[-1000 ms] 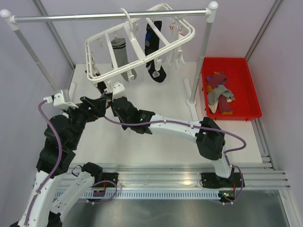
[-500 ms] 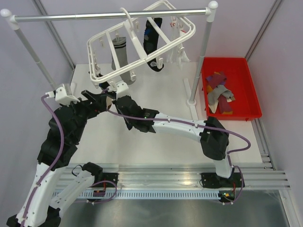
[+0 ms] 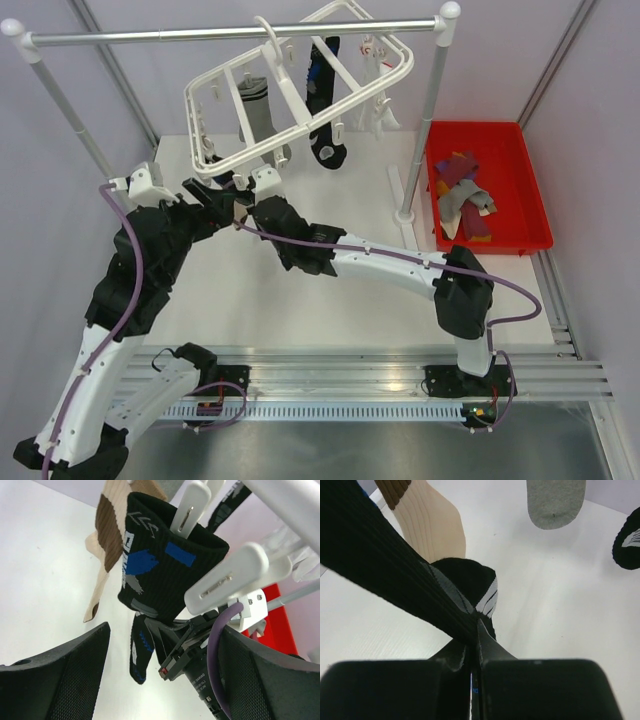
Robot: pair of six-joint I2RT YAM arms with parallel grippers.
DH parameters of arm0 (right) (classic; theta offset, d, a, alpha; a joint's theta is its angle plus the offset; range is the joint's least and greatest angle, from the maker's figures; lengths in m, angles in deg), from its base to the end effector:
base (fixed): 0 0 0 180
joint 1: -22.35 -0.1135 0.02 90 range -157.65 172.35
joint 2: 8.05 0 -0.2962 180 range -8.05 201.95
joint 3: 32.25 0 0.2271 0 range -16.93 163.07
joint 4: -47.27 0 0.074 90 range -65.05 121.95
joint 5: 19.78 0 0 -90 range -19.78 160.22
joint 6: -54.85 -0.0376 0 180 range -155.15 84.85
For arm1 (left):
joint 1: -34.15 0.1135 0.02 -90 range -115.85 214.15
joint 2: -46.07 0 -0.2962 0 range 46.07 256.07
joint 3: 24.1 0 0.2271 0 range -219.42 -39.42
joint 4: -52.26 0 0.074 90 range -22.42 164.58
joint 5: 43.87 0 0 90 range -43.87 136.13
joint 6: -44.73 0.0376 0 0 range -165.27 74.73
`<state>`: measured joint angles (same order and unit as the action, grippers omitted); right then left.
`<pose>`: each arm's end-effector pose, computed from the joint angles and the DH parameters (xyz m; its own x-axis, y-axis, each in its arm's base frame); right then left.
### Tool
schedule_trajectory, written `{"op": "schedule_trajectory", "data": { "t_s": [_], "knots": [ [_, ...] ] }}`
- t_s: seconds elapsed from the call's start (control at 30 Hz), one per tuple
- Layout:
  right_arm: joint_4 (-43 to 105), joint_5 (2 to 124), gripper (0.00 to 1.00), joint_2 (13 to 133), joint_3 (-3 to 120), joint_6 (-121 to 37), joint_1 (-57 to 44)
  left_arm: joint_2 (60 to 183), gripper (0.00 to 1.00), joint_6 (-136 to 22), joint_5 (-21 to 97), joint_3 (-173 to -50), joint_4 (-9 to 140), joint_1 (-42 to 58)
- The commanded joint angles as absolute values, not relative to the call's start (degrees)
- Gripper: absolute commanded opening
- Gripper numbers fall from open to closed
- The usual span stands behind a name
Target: Remove the socks clipped to the hanger
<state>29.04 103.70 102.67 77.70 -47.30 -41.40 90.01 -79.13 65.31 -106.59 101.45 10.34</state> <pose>0.2183 0.3958 0.3532 -0.2497 -0.1093 -0.9621 -0.4755 0.8794 0.0234 0.0891 -0.0258 0.4403 -0.1881 -0.4922 -0.8499 -0.0228 0.8673 -0.4972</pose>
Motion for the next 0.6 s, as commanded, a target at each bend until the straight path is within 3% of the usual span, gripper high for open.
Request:
{"op": "schedule_trajectory", "data": {
  "t_s": [0.0, 0.17, 0.57],
  "knots": [
    [37.8, 102.2, 0.01, 92.1, 79.6, -47.0, -44.4, 91.0, 0.86, -77.0, 77.4, -102.7, 103.3, 14.8],
    [37.1, 102.0, 0.01, 92.4, 79.7, -46.6, -44.5, 85.0, 0.88, -75.2, 67.9, -97.6, 100.6, 14.9],
    [36.7, 101.6, 0.01, 93.3, 79.2, -46.5, -44.2, 77.1, 0.89, -75.4, 49.4, -99.4, 97.2, 14.9]
  ]
}}
